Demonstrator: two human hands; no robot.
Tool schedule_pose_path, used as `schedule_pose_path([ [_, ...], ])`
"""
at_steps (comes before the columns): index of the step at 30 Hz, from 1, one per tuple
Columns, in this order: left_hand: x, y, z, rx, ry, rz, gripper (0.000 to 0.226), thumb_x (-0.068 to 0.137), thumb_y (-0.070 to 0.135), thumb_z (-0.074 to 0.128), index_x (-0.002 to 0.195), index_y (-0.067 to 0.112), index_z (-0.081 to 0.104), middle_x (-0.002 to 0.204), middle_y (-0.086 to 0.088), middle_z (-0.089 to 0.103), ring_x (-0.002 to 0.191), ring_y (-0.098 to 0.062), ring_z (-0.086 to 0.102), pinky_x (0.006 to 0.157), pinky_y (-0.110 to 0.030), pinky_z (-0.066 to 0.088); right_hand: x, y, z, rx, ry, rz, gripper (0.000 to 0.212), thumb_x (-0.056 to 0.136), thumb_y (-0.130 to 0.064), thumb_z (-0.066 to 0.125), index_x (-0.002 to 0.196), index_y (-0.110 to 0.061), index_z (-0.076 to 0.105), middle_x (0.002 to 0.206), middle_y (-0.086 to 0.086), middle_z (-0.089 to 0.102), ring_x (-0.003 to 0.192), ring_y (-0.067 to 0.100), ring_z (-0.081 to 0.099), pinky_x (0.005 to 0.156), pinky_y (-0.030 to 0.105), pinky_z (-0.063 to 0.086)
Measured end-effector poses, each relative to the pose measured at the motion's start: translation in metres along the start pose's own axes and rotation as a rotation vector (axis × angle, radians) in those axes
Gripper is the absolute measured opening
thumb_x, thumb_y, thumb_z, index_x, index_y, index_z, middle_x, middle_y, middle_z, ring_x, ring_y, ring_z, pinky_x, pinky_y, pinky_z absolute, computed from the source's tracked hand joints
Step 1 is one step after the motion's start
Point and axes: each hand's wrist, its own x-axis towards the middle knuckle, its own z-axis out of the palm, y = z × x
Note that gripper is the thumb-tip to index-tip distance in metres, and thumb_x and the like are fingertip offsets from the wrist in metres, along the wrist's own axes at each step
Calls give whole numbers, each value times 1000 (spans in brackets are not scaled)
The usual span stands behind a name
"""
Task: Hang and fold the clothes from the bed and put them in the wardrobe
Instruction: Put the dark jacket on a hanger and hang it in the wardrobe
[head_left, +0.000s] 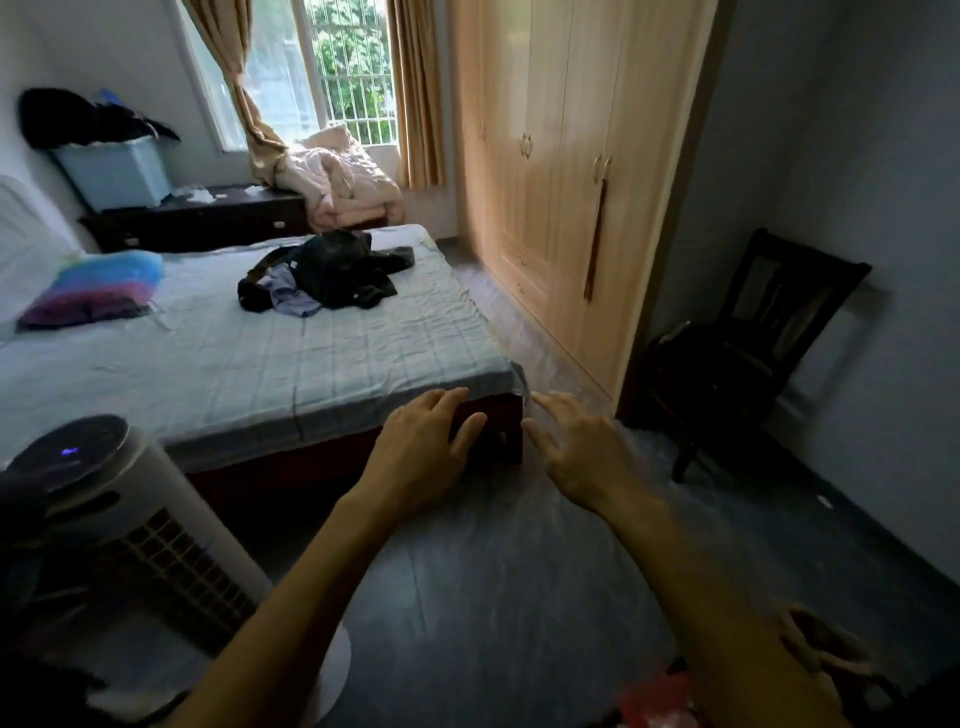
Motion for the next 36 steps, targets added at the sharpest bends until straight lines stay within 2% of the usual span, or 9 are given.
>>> schedule_pose_path([
  [10, 166, 0, 5, 36, -81, -2, 53, 95, 52, 37, 142, 27, 37, 147, -4, 40, 130, -22, 42, 107, -44, 36, 146, 56, -16, 49, 2, 22, 49, 97, -48, 41, 139, -24, 43, 142, -1, 47, 129, 19, 43, 107, 36, 32],
  [15, 233, -12, 19, 35, -59, -11, 52, 96, 50, 37, 142, 25, 38, 148, -3, 39, 131, -22, 41, 108, -40, 35, 210, 81, -5, 55, 12, 13, 46, 97, -43, 45, 137, -22, 46, 137, 0, 50, 124, 19, 46, 104, 33, 36],
  [20, 300, -40, 39, 29, -66, -5, 54, 96, 52, 35, 143, 25, 36, 148, -3, 38, 132, -20, 40, 108, -38, 34, 280, 97, 20, 60, 0, 12, 46, 97, -44, 44, 139, -23, 45, 141, -2, 48, 127, 18, 45, 103, 31, 35],
  [29, 447, -113, 67, 12, -141, -22, 62, 93, 60, 32, 144, 24, 35, 148, -3, 38, 133, -20, 38, 110, -40, 31, 424, 120, 64, -21, -46, 84, 51, 98, -47, 42, 142, -23, 41, 148, -1, 41, 133, 19, 39, 110, 38, 32],
  [36, 558, -124, 100, -1, -142, 17, 62, 93, 60, 30, 144, 25, 35, 148, -4, 39, 134, -20, 37, 111, -39, 29, 513, 163, 78, -87, -66, 137, 50, 98, -47, 41, 141, -22, 42, 146, 1, 43, 132, 20, 41, 108, 41, 34],
])
